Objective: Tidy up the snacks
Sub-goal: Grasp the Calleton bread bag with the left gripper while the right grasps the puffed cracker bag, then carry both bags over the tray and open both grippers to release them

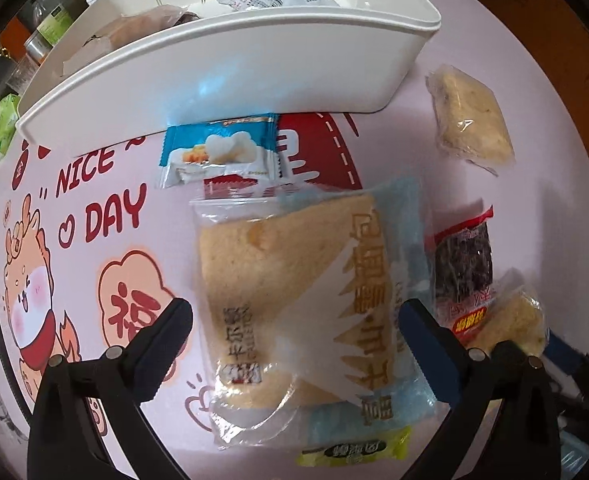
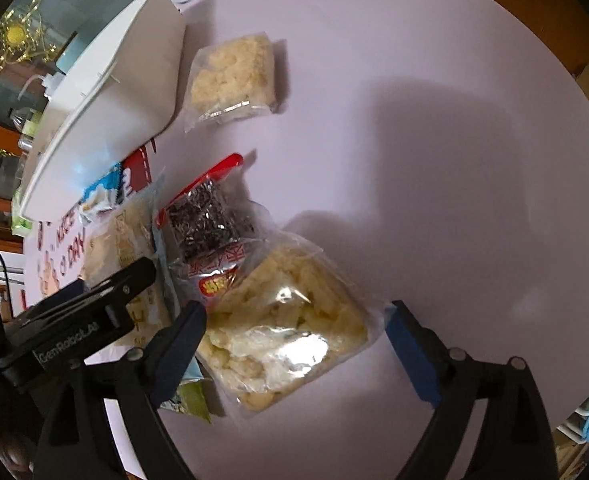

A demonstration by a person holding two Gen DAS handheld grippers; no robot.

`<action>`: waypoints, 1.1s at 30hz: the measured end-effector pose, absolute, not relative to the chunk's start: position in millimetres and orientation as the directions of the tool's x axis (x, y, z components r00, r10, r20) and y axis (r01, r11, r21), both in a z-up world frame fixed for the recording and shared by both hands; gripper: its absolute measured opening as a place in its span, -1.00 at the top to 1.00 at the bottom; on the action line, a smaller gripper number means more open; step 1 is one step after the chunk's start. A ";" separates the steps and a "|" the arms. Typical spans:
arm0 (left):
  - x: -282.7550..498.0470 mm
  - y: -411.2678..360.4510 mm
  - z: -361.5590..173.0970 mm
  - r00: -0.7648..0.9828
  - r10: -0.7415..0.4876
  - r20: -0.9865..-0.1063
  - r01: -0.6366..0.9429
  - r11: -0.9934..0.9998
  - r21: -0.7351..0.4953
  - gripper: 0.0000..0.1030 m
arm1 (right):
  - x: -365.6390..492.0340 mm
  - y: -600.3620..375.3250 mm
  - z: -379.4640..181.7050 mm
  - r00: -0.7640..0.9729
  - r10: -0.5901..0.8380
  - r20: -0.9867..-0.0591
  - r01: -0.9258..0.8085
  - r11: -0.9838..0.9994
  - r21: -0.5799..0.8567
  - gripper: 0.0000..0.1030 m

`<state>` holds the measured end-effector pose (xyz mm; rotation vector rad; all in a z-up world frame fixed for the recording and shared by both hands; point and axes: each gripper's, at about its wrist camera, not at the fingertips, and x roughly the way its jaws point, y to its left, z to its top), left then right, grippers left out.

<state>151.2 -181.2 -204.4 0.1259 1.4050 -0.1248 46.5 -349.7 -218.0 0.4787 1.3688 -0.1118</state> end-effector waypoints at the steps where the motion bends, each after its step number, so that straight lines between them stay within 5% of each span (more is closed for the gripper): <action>1: 153.6 -184.3 -205.5 0.157 -0.005 -0.988 0.157 0.987 0.020 -0.99 | 46.4 -348.8 -218.3 0.212 0.193 -0.958 0.353 0.899 0.260 -0.78; 23: 153.4 -182.3 -248.6 0.080 -0.031 -0.996 0.113 0.993 -0.022 -0.99 | 47.2 -334.7 -225.2 0.175 0.164 -0.971 0.207 0.958 0.199 -0.80; 26: 149.5 -186.9 -245.3 0.093 -0.043 -0.995 0.122 0.992 -0.031 -0.81 | 47.0 -333.0 -226.0 0.184 0.153 -0.971 0.197 0.962 0.189 -0.80; 33: 126.2 -170.9 -238.9 0.095 -0.062 -0.994 0.106 0.993 -0.052 -0.68 | 42.2 -328.8 -215.1 0.220 0.205 -0.954 0.148 0.959 0.240 -0.33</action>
